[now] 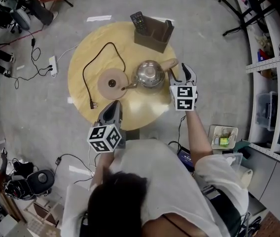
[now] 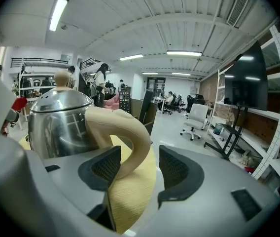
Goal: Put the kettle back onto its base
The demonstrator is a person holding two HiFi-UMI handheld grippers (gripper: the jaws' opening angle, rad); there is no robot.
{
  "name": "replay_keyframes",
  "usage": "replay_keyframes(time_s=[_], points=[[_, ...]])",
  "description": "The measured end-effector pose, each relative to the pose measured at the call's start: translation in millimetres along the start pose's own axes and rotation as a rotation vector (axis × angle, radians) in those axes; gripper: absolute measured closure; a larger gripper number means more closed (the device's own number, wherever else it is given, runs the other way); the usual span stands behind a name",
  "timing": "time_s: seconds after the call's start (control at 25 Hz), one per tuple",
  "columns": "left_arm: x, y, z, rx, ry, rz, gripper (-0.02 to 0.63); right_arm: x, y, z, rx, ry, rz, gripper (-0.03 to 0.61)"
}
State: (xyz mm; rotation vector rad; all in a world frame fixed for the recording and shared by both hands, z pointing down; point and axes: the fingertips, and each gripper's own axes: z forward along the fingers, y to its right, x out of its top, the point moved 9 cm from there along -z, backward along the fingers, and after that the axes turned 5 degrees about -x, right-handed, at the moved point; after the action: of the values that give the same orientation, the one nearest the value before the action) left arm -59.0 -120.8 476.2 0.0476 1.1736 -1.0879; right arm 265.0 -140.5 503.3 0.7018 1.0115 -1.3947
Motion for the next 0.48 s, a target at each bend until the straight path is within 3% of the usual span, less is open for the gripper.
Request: replay_keyframes(time_s=[0.28, 0.48], points=[[-3.8, -9.4, -0.6, 0.023, -0.013, -0.013, 0.58, 0.7, -0.7, 14.0, -0.002, 0.009, -0.001, 0.348], [-7.4, -16.2, -0.6, 0.038, -0.031, -0.039, 0.58, 4.0, -0.6, 22.0, -0.008, 0.021, -0.061, 0.348]])
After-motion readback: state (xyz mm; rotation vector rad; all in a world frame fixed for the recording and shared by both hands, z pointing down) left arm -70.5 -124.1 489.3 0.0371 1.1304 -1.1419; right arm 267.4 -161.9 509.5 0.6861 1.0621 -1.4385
